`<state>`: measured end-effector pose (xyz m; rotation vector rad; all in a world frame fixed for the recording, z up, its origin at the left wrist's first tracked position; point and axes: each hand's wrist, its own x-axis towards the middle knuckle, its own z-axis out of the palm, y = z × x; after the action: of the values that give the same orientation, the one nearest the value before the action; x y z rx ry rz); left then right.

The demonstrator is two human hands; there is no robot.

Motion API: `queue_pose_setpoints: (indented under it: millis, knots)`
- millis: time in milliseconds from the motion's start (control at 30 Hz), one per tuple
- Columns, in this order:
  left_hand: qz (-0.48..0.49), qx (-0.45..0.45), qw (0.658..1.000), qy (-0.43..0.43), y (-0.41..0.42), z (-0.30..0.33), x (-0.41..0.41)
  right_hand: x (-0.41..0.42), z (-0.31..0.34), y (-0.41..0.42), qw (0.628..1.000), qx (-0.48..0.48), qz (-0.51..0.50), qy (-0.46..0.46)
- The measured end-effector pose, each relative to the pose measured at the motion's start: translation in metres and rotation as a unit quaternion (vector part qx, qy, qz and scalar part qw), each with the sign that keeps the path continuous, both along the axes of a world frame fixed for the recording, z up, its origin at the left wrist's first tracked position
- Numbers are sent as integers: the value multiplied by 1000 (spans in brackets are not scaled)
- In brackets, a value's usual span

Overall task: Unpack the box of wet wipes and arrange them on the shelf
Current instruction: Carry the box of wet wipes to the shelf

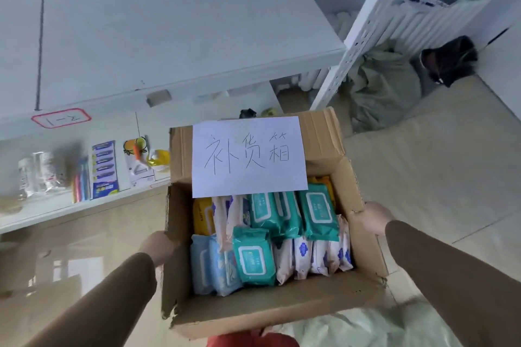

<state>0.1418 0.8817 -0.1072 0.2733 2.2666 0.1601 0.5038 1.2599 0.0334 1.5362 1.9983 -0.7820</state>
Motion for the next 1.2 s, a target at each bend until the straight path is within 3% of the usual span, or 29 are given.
queue_pose_setpoints:
  millis: [133, 500, 833, 1200]
  knots:
    - [-28, 9, 999, -28, 98, 42, 27, 25, -12, 74, 1000, -1, -15, -9]
    - [31, -39, 999, -6, 253, -58, 72, 29, -146, 259, 999, -18, -42, -5]
    - [102, -78, 992, 3, 320, -141, 90, 10, -269, 359, 1000, -29, 6, -10]
    - [132, -44, 990, -11, 333, -197, 93, -11, -331, 396, 999, -40, 31, -5]
